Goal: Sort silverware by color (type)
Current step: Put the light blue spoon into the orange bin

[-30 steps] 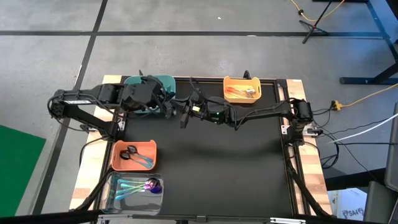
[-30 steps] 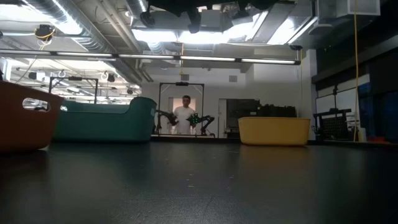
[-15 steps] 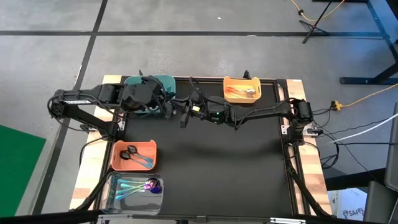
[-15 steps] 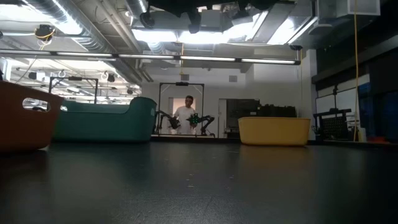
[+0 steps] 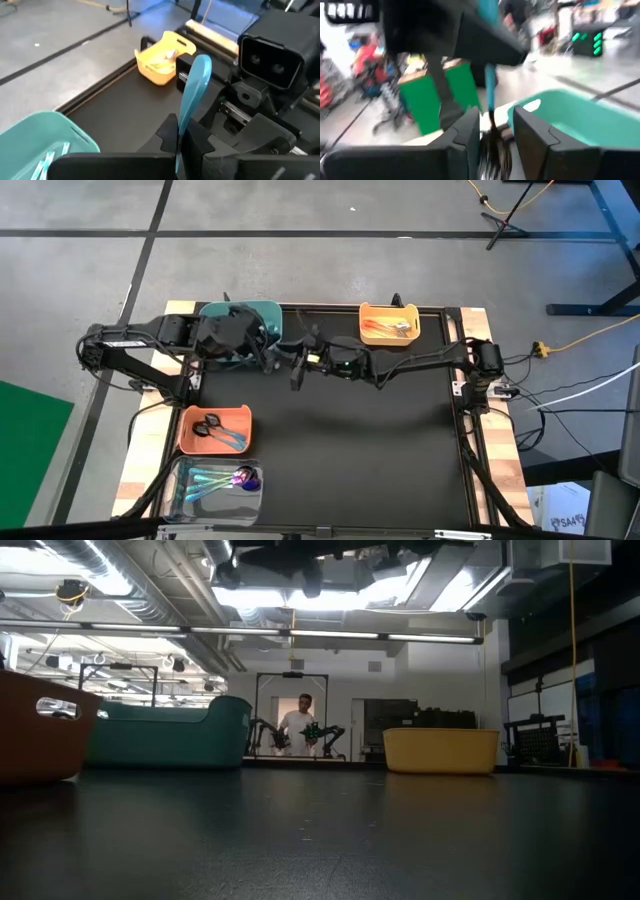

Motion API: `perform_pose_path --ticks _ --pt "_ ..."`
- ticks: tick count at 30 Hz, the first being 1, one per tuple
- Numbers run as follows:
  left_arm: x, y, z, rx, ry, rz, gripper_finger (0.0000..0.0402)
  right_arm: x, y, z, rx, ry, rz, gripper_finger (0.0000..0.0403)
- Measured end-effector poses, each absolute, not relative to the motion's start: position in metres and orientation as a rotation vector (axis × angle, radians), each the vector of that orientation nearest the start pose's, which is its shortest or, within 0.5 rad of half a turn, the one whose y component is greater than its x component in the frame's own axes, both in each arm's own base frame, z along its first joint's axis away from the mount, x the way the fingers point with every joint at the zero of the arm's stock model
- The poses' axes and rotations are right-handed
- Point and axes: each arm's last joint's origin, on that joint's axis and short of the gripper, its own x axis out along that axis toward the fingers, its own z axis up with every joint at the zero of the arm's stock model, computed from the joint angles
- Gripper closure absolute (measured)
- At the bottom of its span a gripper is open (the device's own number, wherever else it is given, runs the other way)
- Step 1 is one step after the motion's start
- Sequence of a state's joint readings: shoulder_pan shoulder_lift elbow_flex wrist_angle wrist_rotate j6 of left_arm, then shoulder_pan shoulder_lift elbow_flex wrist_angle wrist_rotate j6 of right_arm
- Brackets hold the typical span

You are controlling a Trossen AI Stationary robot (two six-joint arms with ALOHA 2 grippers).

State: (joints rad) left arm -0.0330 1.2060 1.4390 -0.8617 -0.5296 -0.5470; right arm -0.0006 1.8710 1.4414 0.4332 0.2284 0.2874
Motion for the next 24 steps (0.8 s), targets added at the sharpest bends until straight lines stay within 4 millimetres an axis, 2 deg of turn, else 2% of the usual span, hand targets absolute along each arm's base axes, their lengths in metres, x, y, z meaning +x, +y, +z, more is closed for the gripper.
perform_pose_path --ticks 9,19,24 --pt "0.216 0.004 0.397 -0.366 0.659 0.563 0.0401 0.424 -0.002 0.31 0.272 0.218 -0.091 0.0291" --pt "0.198 -0.002 0.381 -0.446 0.965 0.452 0.0401 0.394 -0.003 0.308 0.129 0.508 -0.143 0.0291" --pt "0.192 -0.01 0.378 -0.423 1.046 0.417 0.0401 0.37 -0.005 0.319 0.054 0.616 -0.177 0.0291"
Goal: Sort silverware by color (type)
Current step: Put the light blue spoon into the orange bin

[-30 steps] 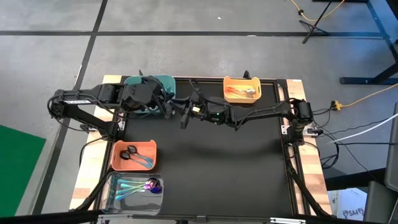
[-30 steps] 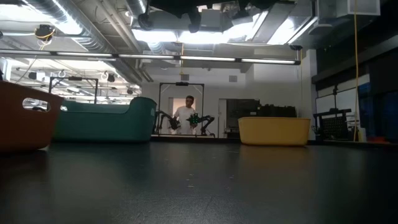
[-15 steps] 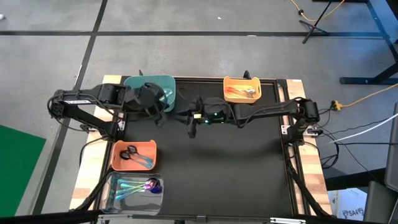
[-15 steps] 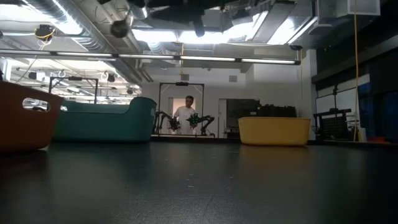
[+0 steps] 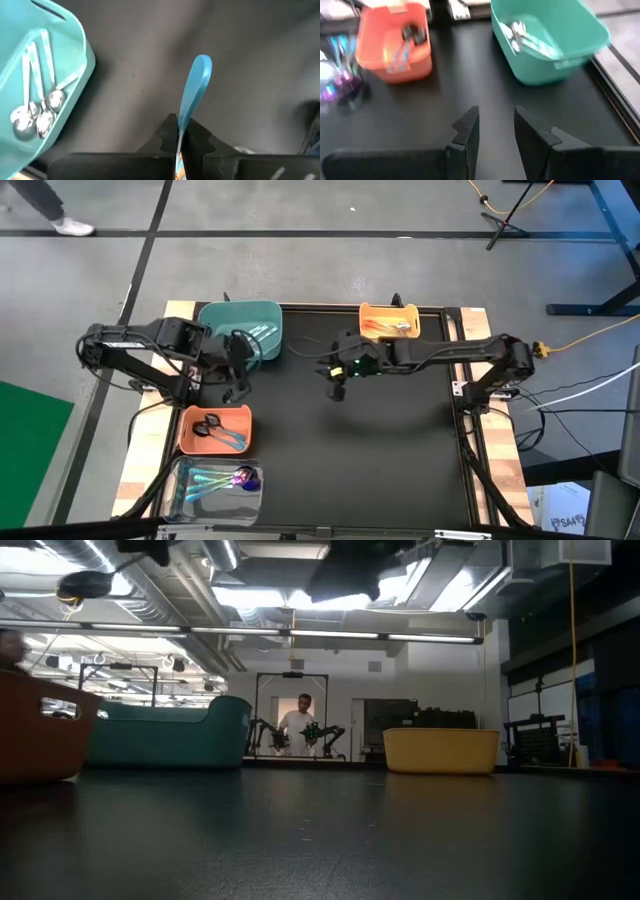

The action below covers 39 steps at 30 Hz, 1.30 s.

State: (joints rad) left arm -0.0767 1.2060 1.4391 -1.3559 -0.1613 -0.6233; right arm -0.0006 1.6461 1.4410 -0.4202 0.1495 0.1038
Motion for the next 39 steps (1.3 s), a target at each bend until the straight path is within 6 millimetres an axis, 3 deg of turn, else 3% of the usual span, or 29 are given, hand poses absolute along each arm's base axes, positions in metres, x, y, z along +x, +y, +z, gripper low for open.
perform_pose_path --ticks 6,15,21,26,32,39 --pt "0.187 -0.025 0.376 -0.387 1.105 0.356 0.0401 0.336 -0.005 0.336 0.033 0.723 -0.182 0.0291" --pt "0.178 -0.048 0.374 -0.405 1.161 0.331 0.0401 0.276 -0.005 0.377 0.015 0.718 -0.175 0.0291" --pt "0.177 -0.065 0.356 -0.376 1.241 0.314 0.0401 0.227 -0.004 0.41 0.032 0.612 -0.171 0.0291" --pt "0.177 -0.076 0.33 -0.338 1.357 0.306 0.0401 0.183 -0.004 0.426 0.042 0.555 -0.166 0.0291" --pt "0.176 -0.083 0.295 -0.295 1.511 0.309 0.0401 0.132 -0.004 0.423 0.097 0.443 -0.175 0.0291" --pt "0.177 -0.086 0.261 -0.288 1.612 0.314 0.0401 0.076 -0.004 0.392 0.15 0.309 -0.173 0.0291"
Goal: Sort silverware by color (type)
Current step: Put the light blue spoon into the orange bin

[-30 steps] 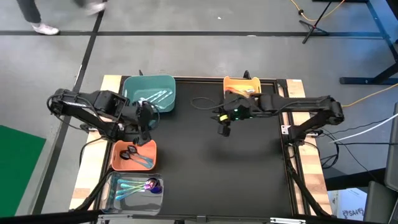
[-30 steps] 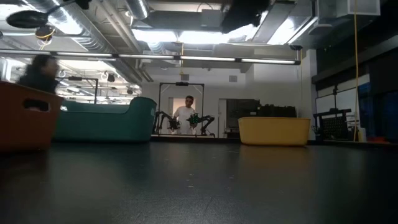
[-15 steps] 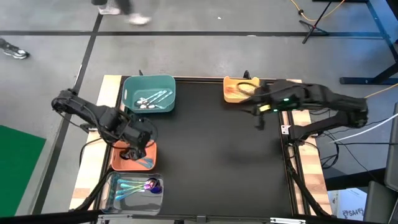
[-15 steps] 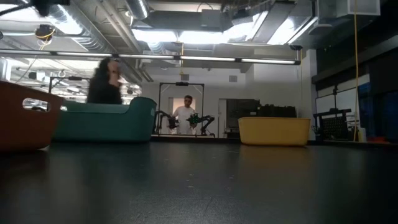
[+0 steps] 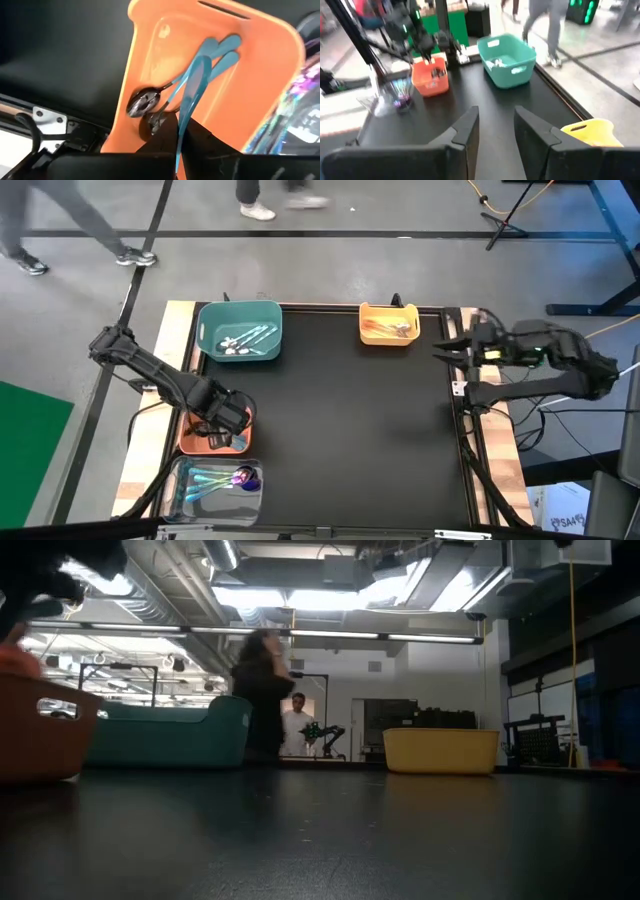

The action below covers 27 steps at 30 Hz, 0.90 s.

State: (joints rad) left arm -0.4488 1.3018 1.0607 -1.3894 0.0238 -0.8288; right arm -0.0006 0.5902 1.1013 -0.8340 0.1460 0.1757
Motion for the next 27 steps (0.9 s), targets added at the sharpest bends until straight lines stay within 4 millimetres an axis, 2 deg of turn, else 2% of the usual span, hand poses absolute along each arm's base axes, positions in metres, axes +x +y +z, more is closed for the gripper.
perform_pose_path --ticks 5,11,15,21,27 --pt "0.18 -0.088 0.243 -0.253 1.632 0.288 0.0401 0.049 -0.004 0.367 0.195 0.182 -0.167 0.0291" --pt "0.183 -0.089 0.222 -0.214 1.665 0.269 0.0401 0.029 -0.004 0.339 0.236 0.116 -0.162 0.0291" --pt "0.182 -0.089 0.214 -0.201 1.694 0.281 0.0401 0.025 -0.004 0.32 0.236 0.114 -0.162 0.0291" --pt "0.181 -0.088 0.204 -0.194 1.686 0.287 0.0401 0.031 -0.004 0.295 0.236 0.117 -0.162 0.0291" --pt "0.182 -0.088 0.203 -0.185 1.674 0.293 0.0401 0.04 -0.004 0.279 0.226 0.13 -0.156 0.0291"
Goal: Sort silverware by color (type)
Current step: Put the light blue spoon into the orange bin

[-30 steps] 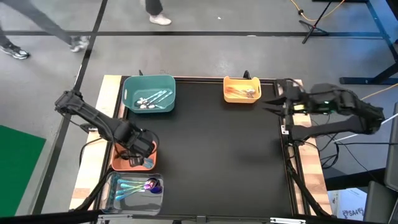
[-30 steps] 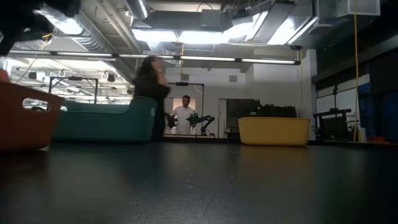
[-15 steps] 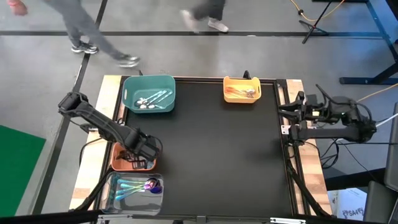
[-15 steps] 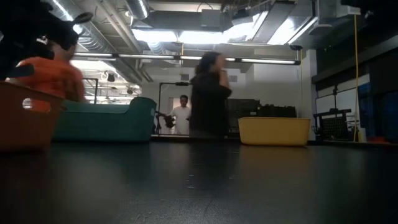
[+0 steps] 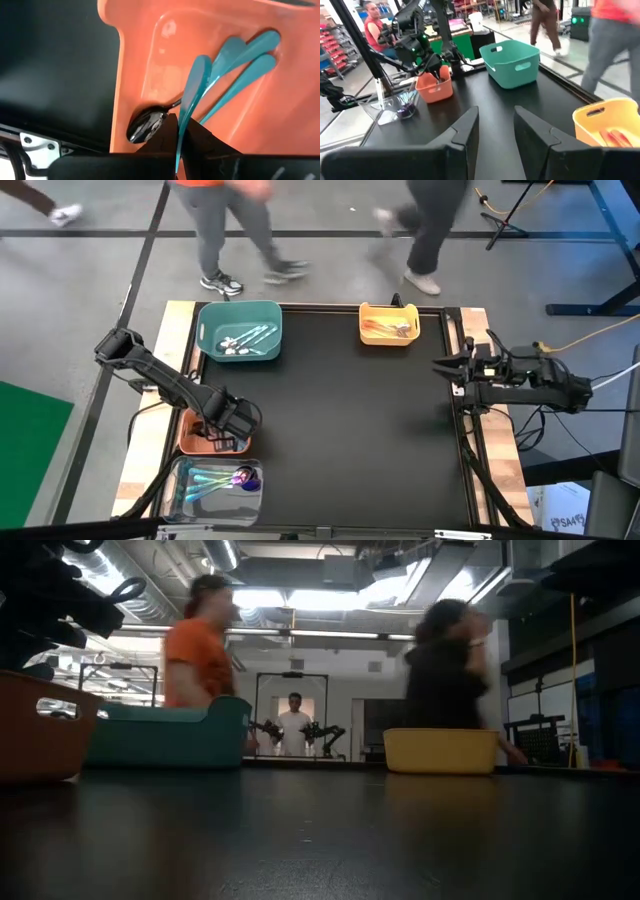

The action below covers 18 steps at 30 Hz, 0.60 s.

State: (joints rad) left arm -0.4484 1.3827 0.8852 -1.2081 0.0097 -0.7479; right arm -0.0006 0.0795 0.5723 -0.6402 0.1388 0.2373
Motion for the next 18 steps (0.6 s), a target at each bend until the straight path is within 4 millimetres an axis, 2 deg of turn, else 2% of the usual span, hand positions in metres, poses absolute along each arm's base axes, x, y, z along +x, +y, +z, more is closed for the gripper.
perform_pose_path --ticks 14,18 --pt "0.186 -0.088 0.202 -0.171 1.612 0.3 0.0401 0.064 -0.003 0.249 0.197 0.108 -0.131 0.0291" --pt "0.186 -0.088 0.202 -0.171 1.612 0.3 0.0386 0.066 -0.003 0.245 0.197 0.11 -0.124 0.0291"
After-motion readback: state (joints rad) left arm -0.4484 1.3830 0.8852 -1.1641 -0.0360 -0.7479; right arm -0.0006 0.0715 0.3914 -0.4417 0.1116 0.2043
